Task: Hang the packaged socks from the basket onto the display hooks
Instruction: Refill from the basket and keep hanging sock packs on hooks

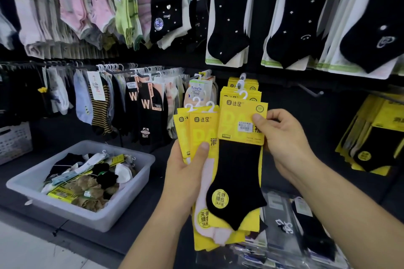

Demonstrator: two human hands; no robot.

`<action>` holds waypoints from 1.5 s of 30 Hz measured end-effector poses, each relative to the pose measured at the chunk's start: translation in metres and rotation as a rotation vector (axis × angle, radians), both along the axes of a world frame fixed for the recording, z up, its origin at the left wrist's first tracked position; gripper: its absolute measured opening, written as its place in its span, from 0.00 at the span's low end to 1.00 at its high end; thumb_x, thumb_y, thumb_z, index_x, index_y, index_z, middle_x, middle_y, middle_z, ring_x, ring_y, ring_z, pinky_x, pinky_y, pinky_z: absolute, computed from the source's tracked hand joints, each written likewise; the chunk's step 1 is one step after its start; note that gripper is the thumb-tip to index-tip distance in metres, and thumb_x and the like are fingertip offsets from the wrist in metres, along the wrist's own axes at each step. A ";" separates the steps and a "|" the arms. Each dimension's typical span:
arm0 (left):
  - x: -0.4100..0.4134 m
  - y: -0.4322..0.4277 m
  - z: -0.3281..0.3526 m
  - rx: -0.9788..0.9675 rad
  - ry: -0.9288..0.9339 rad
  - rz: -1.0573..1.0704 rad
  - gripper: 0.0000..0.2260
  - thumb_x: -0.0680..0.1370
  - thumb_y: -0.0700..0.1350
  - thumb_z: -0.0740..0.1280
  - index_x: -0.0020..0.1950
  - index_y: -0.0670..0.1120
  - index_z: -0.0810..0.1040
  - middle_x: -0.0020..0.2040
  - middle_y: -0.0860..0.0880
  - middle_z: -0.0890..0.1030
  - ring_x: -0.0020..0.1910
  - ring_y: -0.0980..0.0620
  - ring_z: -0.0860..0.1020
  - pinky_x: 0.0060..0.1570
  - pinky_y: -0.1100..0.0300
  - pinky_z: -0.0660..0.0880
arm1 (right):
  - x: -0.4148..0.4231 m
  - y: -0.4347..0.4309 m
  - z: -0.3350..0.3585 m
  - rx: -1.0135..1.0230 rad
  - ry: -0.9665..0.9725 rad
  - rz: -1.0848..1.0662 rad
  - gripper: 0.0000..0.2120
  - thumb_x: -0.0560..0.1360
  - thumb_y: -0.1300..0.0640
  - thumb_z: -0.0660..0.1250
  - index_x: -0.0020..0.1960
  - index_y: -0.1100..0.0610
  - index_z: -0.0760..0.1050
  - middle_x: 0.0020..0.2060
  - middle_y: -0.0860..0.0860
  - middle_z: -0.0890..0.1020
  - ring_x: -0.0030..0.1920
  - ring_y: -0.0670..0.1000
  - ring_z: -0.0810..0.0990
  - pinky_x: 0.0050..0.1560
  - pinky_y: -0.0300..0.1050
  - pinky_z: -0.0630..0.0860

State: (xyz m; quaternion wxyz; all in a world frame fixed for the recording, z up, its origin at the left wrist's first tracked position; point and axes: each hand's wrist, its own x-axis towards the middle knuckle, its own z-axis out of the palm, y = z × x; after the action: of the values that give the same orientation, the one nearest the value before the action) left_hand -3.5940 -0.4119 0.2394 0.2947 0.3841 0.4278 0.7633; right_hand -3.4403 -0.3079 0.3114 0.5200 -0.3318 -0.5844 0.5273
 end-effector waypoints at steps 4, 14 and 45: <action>0.001 0.000 0.001 0.019 -0.007 -0.007 0.09 0.75 0.57 0.71 0.55 0.66 0.83 0.57 0.55 0.88 0.57 0.55 0.87 0.48 0.64 0.83 | -0.002 -0.001 -0.003 -0.008 -0.008 0.091 0.07 0.79 0.58 0.69 0.53 0.60 0.74 0.43 0.56 0.88 0.43 0.52 0.87 0.36 0.40 0.80; -0.005 0.001 -0.004 -0.047 -0.023 0.118 0.06 0.81 0.53 0.71 0.50 0.66 0.82 0.53 0.57 0.88 0.52 0.57 0.87 0.50 0.55 0.80 | 0.000 0.010 0.009 0.107 0.043 -0.183 0.05 0.78 0.58 0.72 0.50 0.56 0.76 0.42 0.53 0.87 0.44 0.52 0.87 0.51 0.54 0.84; 0.000 -0.002 0.003 0.029 -0.007 0.017 0.11 0.75 0.52 0.75 0.57 0.58 0.83 0.56 0.52 0.89 0.54 0.52 0.88 0.44 0.63 0.83 | -0.024 -0.008 -0.016 0.177 -0.274 0.048 0.09 0.74 0.51 0.76 0.47 0.56 0.80 0.40 0.55 0.86 0.38 0.51 0.85 0.34 0.45 0.80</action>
State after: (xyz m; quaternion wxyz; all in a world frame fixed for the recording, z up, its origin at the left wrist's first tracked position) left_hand -3.5944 -0.4143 0.2426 0.2840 0.3819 0.4191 0.7732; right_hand -3.4647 -0.3162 0.2952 0.4499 -0.3396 -0.7016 0.4359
